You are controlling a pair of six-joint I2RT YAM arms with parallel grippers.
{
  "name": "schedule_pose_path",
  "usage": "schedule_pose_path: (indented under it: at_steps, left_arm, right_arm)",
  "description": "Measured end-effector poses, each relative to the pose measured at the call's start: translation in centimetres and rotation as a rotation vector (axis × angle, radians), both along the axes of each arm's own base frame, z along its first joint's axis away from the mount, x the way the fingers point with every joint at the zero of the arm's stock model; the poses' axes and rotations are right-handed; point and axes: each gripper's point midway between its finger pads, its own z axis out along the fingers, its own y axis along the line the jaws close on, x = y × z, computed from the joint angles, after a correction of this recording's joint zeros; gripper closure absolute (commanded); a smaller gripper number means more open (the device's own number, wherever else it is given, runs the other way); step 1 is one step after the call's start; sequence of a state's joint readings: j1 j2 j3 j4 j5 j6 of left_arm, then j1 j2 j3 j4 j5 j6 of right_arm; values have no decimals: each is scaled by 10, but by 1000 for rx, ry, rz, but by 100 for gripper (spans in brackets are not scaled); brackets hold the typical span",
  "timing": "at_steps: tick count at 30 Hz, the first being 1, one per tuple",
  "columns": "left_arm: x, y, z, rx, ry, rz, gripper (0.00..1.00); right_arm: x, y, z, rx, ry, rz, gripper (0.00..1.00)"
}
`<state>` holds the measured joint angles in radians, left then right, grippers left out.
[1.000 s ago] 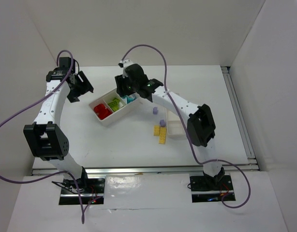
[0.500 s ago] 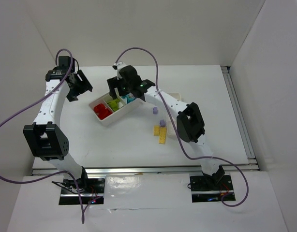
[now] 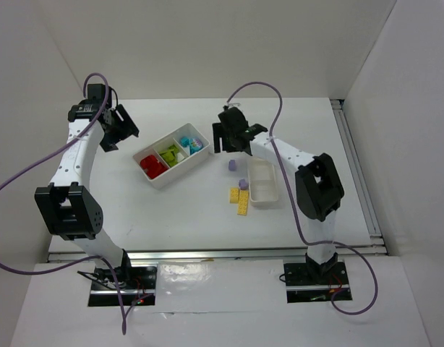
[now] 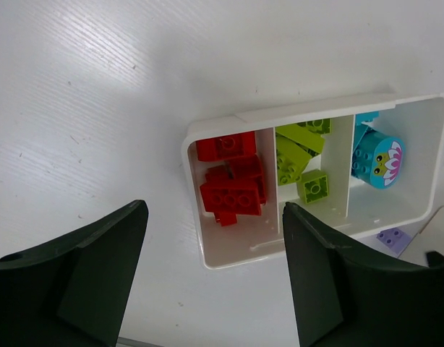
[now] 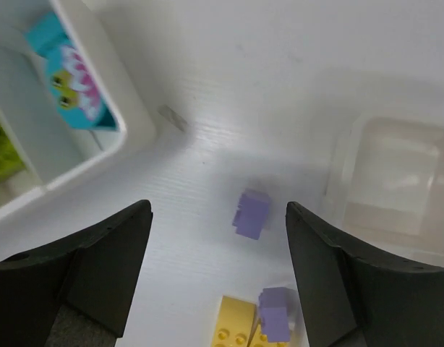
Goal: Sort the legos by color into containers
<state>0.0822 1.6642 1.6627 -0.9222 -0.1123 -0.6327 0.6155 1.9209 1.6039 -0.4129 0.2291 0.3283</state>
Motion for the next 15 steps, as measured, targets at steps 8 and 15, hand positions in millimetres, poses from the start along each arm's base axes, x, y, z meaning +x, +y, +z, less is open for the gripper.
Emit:
schedule_pose_path:
  at_steps: [8,15]
  left_arm:
    - [2,-4,1,-18,-11,-12,15]
    - [3,-4,1,-20,-11,-14,15]
  right_arm:
    - [-29,-13,-97,-113,242,-60,41]
    - [-31,-17,-114,-130,268,-96,41]
